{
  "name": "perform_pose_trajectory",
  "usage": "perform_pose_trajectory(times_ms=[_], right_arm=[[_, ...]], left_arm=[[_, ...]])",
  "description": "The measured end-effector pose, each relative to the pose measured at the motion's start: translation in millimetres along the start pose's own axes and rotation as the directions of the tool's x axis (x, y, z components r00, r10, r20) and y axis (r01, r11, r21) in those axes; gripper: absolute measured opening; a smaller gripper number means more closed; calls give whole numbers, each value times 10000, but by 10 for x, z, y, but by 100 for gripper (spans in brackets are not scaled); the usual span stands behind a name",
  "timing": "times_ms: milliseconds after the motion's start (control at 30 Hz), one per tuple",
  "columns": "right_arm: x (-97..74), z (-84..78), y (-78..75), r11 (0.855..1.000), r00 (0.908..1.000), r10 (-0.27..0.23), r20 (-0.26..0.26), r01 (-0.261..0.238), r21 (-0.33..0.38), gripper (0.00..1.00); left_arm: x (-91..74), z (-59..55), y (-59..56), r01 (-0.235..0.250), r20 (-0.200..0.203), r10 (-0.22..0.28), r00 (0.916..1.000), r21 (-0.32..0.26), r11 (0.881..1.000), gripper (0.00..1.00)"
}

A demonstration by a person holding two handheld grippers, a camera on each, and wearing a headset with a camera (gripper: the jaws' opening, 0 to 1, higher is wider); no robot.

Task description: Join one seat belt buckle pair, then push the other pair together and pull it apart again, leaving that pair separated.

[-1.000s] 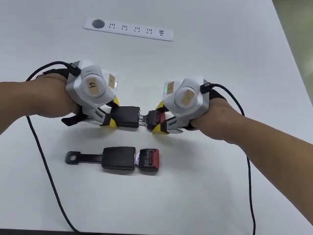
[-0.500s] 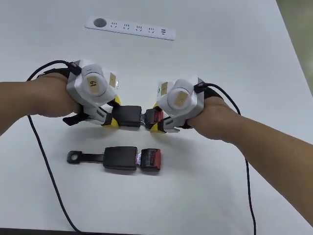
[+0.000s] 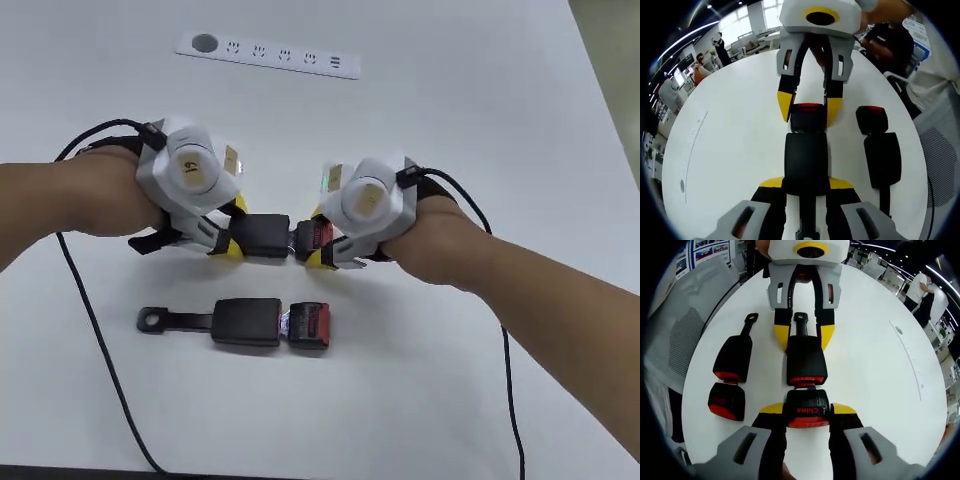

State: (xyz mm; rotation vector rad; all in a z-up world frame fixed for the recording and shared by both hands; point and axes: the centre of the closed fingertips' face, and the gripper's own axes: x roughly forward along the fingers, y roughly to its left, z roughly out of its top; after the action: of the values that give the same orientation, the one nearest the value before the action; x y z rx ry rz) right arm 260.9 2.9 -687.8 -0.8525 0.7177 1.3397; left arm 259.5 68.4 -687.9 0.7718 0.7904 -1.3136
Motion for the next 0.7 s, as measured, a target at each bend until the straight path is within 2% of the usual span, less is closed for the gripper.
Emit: perform_pose_trajectory(times_ms=[500, 667, 700], right_arm=[[-28, -10, 9, 10000, 9999, 29, 104, -29, 59, 30], [-77, -86, 7, 9998, 10000, -42, 72, 40, 187, 30], [-78, -109, 1, 9997, 9999, -51, 91, 49, 239, 30]], left_arm=[[7, -14, 16, -58, -191, 57, 9998, -50, 10000, 30], [6, -3, -7, -80, -113, 79, 9999, -34, 10000, 30], [2, -20, 17, -90, -85, 89, 9999, -46, 9999, 30]])
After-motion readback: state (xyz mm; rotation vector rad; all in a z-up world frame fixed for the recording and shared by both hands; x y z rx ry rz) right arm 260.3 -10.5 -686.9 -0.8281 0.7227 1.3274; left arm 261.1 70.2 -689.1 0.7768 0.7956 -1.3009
